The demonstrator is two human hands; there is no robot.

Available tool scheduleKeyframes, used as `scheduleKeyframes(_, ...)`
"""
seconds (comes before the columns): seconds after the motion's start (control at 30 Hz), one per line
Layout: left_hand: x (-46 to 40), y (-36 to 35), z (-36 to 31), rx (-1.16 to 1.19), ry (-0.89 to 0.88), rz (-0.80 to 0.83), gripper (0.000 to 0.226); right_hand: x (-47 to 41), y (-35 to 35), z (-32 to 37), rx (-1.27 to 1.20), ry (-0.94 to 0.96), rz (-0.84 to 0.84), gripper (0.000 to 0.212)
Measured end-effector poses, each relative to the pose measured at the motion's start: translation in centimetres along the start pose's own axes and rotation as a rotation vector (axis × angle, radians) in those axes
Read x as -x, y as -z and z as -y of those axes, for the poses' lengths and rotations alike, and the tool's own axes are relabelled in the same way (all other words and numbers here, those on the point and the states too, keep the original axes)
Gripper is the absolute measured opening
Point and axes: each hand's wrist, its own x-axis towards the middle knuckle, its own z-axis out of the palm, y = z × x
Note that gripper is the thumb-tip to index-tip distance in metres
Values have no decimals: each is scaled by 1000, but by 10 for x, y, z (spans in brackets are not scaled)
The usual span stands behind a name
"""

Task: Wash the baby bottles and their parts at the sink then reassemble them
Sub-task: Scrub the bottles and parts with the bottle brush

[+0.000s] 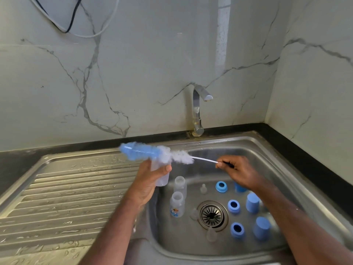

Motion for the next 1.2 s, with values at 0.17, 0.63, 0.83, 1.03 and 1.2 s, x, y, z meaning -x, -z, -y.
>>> scheduleKeyframes(0.17, 1, -2, -4, 37, 0, 49, 91, 0, -7, 11, 3, 29, 39, 15)
scheduleKeyframes(0.63, 4, 2, 4, 151, 98, 49, 84, -1, -10, 11, -33, 15, 86, 17)
scheduleKeyframes(0.83, 6, 3, 0, -250, 84, 51, 46, 8, 17, -15, -119, -160, -61, 19)
scheduleKeyframes(1.03, 2, 0, 13, -810, 63, 161, 57, 6, 15, -15, -67, -240, -24, 18)
scheduleKeyframes(1.2, 5, 0, 24, -717, 99, 187, 59, 4, 12, -17, -52, -280, 30, 20)
